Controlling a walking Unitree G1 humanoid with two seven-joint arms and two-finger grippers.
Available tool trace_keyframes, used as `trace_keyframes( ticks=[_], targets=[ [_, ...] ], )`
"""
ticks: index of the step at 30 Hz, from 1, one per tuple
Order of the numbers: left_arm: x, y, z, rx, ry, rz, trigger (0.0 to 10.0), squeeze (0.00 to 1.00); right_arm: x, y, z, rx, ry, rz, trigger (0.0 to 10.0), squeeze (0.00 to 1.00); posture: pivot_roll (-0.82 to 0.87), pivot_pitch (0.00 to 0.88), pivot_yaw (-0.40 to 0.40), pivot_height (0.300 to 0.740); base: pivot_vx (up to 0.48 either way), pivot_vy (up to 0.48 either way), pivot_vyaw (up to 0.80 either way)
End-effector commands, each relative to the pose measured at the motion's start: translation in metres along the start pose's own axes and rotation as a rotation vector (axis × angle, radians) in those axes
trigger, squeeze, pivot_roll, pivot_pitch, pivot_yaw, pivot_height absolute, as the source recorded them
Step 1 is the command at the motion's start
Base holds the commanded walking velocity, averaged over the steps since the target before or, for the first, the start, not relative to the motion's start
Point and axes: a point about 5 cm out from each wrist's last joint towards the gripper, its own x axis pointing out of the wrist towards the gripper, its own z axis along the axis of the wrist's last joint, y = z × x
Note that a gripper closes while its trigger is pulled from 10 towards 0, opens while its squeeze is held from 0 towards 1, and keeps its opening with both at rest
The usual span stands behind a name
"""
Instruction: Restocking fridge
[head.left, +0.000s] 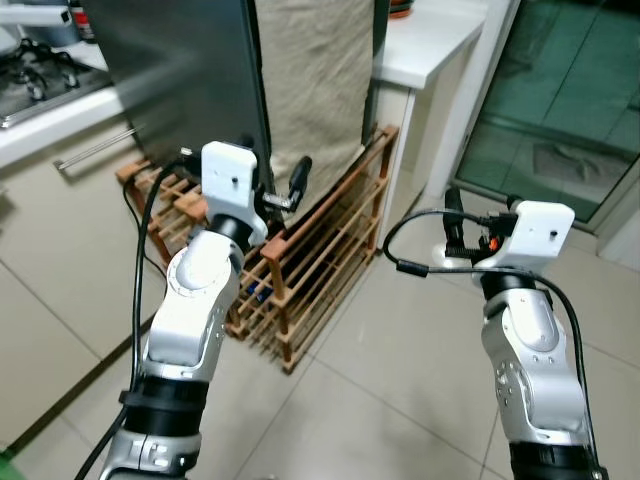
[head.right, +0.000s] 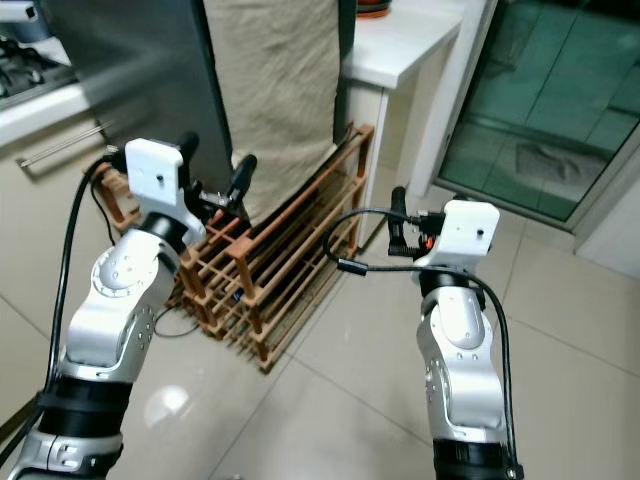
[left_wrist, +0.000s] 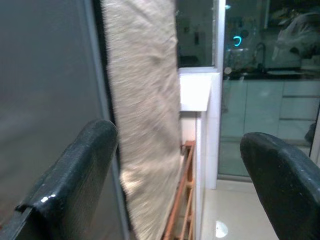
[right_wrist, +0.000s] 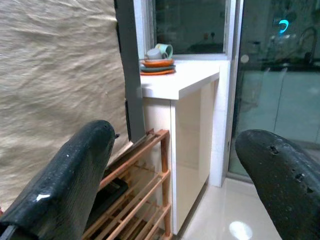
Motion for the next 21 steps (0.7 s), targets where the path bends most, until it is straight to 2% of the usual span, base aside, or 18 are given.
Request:
trace_keyframes(
  ticks=[1,9,13,17,21],
  targets=[
    [0.0,0.009,-0.006,-0.008,0.038,0.037,10.0,0.0,0.004,0.0,-0.002,0.008,0.002,0.009,10.0,0.0,-0.09,0.0,0.041,0.74,0.244,0.412,0.0],
    [-0.002,0.002,-0.012,-0.05,0.046,0.021,10.0,0.0,0.008,-0.002,-0.002,-0.007,-0.002,0.023,10.0,0.0,-0.09,0.0,0.023,0.74,0.29,0.38,0.0],
    [-0.001,-0.003,-0.015,-0.014,0.058,0.008,10.0,0.0,0.009,-0.004,-0.007,-0.009,0.024,0.026,10.0,0.0,-0.09,0.0,0.015,0.74,0.332,0.339,-0.41],
    [0.001,-0.004,-0.015,0.044,0.06,0.029,10.0,0.0,0.008,-0.008,-0.011,-0.03,0.038,0.018,10.0,0.0,-0.09,0.0,0.013,0.74,0.0,0.0,-0.71],
    [0.003,-0.004,-0.015,0.034,0.05,0.042,10.0,0.0,0.008,-0.009,-0.012,-0.033,0.034,0.017,10.0,0.0,-0.1,0.0,0.015,0.74,0.0,0.0,-0.19]
  ],
)
